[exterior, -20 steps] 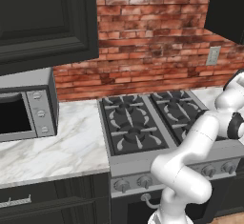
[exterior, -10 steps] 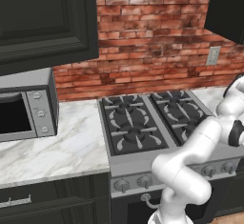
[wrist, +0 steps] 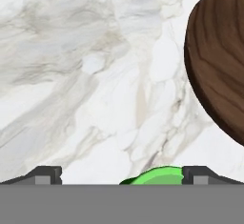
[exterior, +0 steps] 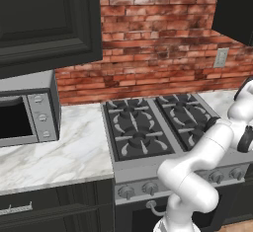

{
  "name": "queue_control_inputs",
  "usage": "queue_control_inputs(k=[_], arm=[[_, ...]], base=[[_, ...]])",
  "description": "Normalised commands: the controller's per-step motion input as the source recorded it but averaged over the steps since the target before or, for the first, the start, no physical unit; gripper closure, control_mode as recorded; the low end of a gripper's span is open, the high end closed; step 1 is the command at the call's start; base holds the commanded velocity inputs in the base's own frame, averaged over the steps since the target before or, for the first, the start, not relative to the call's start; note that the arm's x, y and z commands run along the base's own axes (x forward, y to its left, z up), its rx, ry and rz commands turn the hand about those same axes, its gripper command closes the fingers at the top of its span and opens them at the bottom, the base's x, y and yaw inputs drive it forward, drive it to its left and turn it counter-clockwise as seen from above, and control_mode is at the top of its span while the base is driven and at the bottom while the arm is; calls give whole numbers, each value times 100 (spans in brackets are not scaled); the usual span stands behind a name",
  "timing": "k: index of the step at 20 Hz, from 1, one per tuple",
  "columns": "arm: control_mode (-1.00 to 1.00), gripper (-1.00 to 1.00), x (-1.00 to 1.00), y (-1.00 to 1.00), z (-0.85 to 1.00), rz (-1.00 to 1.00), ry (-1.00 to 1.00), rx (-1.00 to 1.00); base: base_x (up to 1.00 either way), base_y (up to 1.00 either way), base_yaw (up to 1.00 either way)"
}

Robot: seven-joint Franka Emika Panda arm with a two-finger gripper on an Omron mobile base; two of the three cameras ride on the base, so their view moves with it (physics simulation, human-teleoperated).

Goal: Pick the cup and bowl from the counter and place them on the counter next to the sink.

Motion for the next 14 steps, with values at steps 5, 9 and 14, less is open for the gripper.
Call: queue_control_inputs(k=[5, 9, 14], arm=[[-100, -100, -6, 0, 16, 0, 0, 5], [-100, -100, -2, 0, 10, 0, 0, 2], [-100, -100, -1, 0, 14, 0, 0, 1]], base=[[0, 0, 0], [0, 0, 0], [0, 0, 0]])
